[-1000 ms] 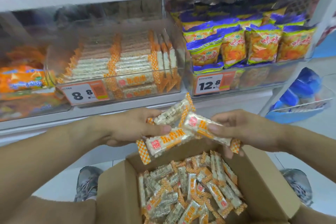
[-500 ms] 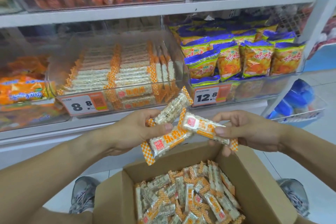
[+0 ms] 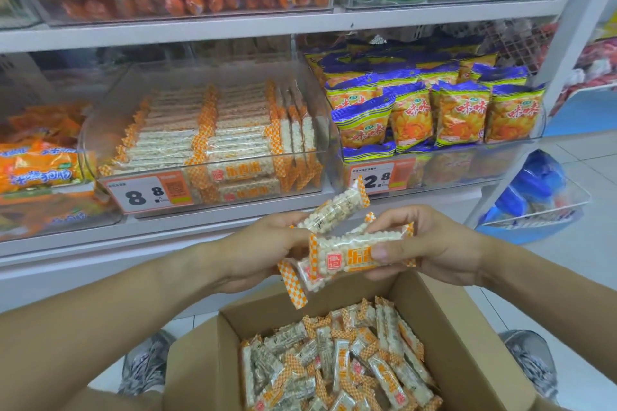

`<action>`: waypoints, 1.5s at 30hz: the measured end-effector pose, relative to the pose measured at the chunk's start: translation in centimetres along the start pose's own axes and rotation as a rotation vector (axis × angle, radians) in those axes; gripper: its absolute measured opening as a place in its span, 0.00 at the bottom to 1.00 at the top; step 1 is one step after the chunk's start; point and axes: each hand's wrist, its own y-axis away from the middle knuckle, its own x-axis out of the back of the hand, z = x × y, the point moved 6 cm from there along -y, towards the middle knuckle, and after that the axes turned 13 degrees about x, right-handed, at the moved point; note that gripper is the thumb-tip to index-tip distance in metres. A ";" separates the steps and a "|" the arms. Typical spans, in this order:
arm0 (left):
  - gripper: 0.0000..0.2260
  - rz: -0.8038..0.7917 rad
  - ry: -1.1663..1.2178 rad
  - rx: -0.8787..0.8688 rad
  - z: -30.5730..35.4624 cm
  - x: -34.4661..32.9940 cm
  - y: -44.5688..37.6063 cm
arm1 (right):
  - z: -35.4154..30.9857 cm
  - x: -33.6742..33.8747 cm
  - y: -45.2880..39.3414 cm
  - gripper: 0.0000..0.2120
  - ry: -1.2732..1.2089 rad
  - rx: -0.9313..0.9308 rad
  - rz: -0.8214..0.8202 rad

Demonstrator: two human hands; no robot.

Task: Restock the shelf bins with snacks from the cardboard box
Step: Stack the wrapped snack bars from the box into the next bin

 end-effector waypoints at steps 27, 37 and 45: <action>0.30 0.166 0.154 -0.392 2.5 3.6 1.9 | -3.3 0.5 -1.8 0.24 0.143 0.393 0.257; 0.27 0.066 0.366 -0.302 2.8 2.9 2.2 | -3.2 -1.3 -3.1 0.23 0.437 0.434 0.180; 0.23 0.137 0.249 -0.343 2.7 5.8 4.0 | -2.8 -3.1 -4.1 0.23 0.836 0.515 0.123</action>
